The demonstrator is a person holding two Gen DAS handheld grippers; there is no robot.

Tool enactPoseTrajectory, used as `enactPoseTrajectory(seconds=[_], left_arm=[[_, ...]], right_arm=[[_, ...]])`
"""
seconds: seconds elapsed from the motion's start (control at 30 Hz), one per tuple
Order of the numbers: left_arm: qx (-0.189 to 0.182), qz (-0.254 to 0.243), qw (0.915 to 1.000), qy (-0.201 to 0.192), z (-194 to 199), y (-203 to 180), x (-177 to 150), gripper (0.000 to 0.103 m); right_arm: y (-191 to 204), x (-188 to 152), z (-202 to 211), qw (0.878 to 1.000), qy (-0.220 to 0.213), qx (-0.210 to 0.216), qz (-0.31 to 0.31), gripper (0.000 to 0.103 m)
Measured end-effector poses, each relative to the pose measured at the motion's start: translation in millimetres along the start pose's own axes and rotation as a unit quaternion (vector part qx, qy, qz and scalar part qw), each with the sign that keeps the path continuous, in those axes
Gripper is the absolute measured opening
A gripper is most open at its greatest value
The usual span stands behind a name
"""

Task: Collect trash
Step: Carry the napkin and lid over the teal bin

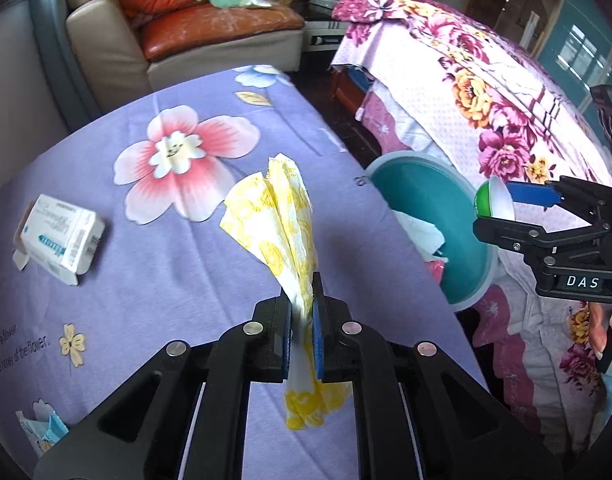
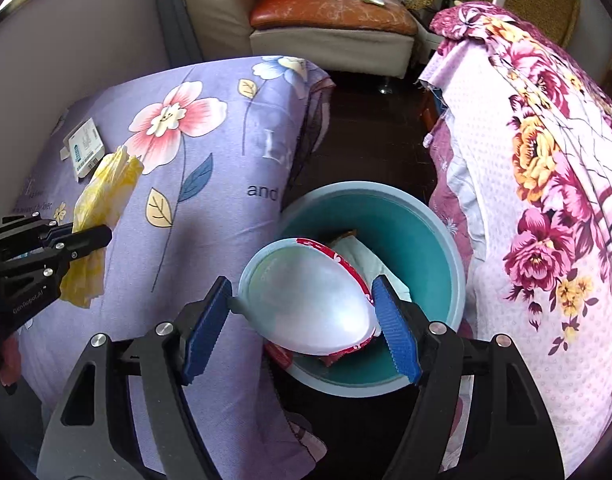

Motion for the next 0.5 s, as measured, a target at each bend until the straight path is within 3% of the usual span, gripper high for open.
enactPoseTrajectory(seconds=[0.23, 0.5], left_arm=[[-0.036, -0.029, 0.9989, 0.011, -34, -61, 24, 0.009], [-0.059, -0.049, 0.9968, 0.025, -63, -97, 40, 0.009]], right_arm=[[-49, -11, 3, 0.999, -0.006, -0.017, -0.038, 0.069], [-80, -13, 3, 0.998, -0.010, -0.030, -0.060, 0.069]])
Point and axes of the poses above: each gripper's, at about its wrist camera, not at the fingertips, and z roughly against the way its jaws point, y to its left, x to its top, the point moved 1 cm from there along -z, roughly the way its jaws point, and after that the axes turned 9 degrees about -x, right-handed, at the moved point
